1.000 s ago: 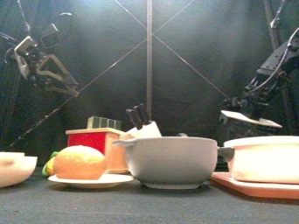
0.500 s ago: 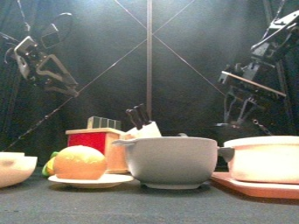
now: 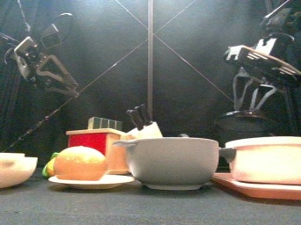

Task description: Place pot lid on pot

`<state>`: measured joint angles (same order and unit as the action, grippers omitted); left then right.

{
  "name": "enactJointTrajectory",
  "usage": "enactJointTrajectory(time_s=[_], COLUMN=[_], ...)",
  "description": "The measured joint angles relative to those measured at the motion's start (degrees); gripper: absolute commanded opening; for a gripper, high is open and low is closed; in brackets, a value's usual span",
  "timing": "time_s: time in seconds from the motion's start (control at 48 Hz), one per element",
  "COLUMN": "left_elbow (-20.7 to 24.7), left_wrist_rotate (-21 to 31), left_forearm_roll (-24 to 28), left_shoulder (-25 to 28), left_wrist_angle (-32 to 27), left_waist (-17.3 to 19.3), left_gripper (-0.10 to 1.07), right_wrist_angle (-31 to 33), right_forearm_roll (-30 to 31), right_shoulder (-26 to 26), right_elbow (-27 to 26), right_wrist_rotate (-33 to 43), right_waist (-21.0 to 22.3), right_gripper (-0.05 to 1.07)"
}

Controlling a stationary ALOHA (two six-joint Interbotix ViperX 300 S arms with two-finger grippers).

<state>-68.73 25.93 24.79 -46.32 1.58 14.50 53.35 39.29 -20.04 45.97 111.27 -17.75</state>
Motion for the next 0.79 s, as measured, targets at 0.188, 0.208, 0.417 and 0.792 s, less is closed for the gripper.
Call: enactJointTrajectory(time_s=[0.188, 0.208, 0.417, 0.792], left_elbow=[0.09, 0.09, 0.00, 0.09], left_wrist_rotate=[-0.09, 0.00, 0.00, 0.00], left_forearm_roll=[0.00, 0.00, 0.00, 0.00], left_shoulder=[0.09, 0.00, 0.00, 0.00], left_wrist_angle=[0.00, 0.00, 0.00, 0.00], left_waist=[0.00, 0.00, 0.00, 0.00], left_gripper=[0.87, 0.87, 0.87, 0.87], right_wrist_angle=[-0.09, -0.09, 0.26, 1.58], right_forearm_roll=[-0.26, -0.18, -0.26, -0.09], right_shoulder=[3.87, 4.31, 6.33, 7.56], right_elbow=[-1.58, -1.76, -2.20, -2.55], right_wrist_rotate=[0.18, 0.18, 0.35, 0.26], right_waist=[-4.57, -4.92, -8.17, -8.26], right_gripper=[0.54, 0.54, 0.54, 0.54])
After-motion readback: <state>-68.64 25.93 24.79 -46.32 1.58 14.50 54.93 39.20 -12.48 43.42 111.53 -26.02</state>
